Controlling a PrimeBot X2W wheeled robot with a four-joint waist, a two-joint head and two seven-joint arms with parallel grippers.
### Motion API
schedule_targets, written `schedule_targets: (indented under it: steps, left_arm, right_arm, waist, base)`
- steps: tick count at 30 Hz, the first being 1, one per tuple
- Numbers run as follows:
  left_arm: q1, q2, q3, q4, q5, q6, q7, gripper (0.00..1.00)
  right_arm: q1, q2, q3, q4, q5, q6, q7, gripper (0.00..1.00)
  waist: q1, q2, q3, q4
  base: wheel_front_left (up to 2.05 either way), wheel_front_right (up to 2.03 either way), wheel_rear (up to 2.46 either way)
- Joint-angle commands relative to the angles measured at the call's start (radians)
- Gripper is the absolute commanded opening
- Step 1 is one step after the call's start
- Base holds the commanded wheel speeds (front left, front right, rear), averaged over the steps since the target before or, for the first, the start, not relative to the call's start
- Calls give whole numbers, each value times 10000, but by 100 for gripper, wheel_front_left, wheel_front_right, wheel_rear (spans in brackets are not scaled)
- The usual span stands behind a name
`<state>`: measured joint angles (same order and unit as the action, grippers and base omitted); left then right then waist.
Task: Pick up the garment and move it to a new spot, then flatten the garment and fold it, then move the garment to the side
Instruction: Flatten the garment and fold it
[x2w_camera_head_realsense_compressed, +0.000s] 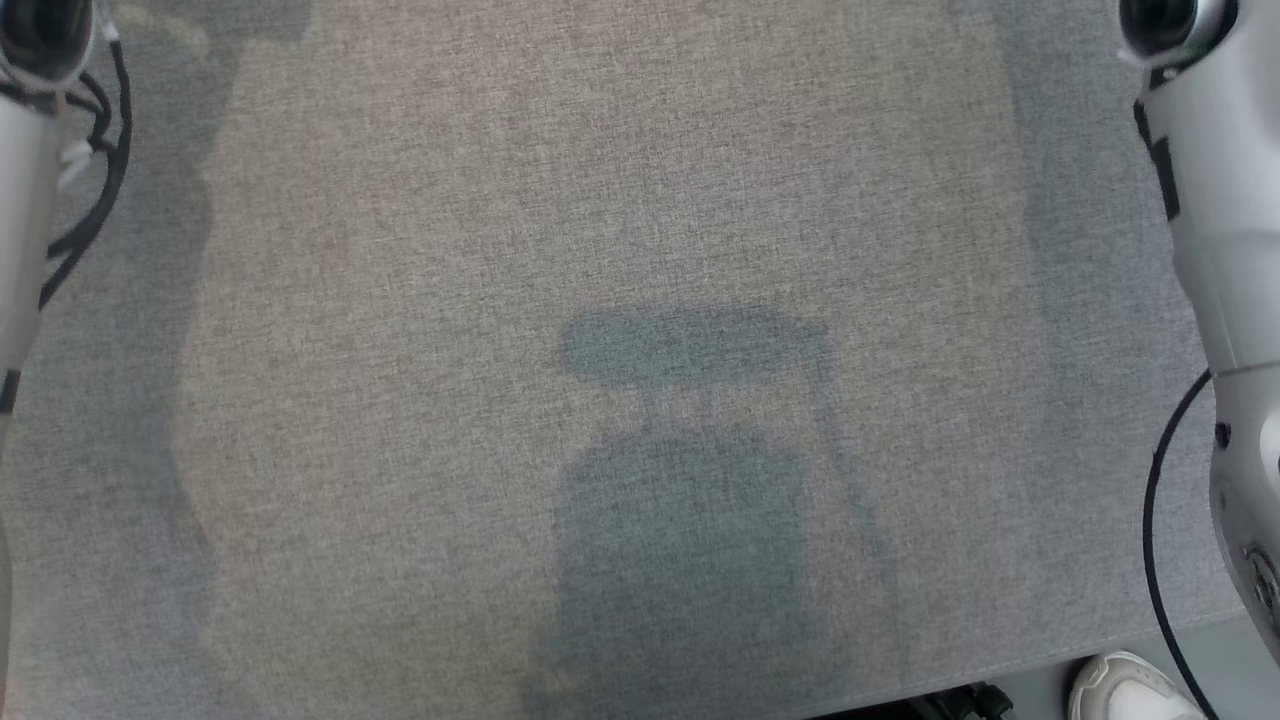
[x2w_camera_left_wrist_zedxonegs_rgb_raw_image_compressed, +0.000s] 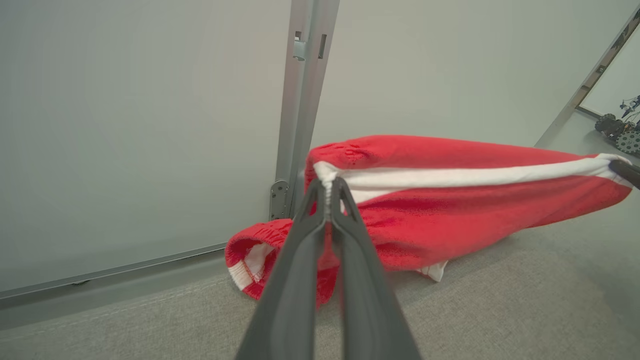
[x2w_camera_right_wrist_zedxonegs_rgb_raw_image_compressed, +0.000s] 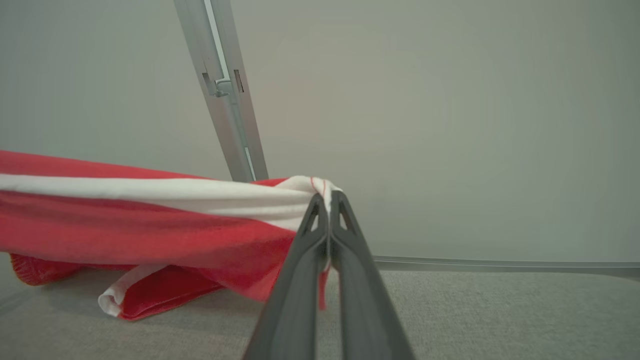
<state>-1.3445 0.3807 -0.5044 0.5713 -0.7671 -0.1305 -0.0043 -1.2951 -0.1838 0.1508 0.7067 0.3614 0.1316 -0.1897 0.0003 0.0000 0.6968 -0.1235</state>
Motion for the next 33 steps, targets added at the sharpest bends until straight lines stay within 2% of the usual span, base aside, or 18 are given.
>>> schedule_targets:
  steps: [1,8,14,19,28,33]
  left_arm:
    - [575,435,-416,-229,-380,0,-185,0]
    - [2517,1380,-1639,-1262,-1348,7,-1090,0]
    - [4347,1783,-2426,-2049,-1206,31,-1715,0]
    - [5898,1975,-2872,-2660,-1088,452,-1934,0]
    - [9420,2239,-3101,-4351,-1590,2032,-2332,0]
    - [11181,2056,-2995,-4824,-1960,2576,-2544,0]
  right_arm:
    - [587,-257,380,-10,370,-20,-145,0]
    - [2660,-1054,1554,-431,1603,-20,-416,0]
    - [4320,-1704,2235,-1013,2260,-20,-554,0]
    - [5605,-1951,2576,-1480,2592,-18,-615,0]
    - [8394,-2634,2957,-2355,2742,-20,-509,0]
    - [9923,-2947,2598,-2474,2589,-30,-475,0]
  waist:
    - [-3,0,-160,82]
    - [-3,0,-846,337]
    - [-3,0,-1827,571]
    - [-3,0,-2701,656]
    - [-3,0,-4302,767]
    - [-3,0,-4981,931]
  base:
    - [0,0,0]
    - [0,0,0]
    - [0,0,0]
    - [0,0,0]
    - [0,0,0]
    - [0,0,0]
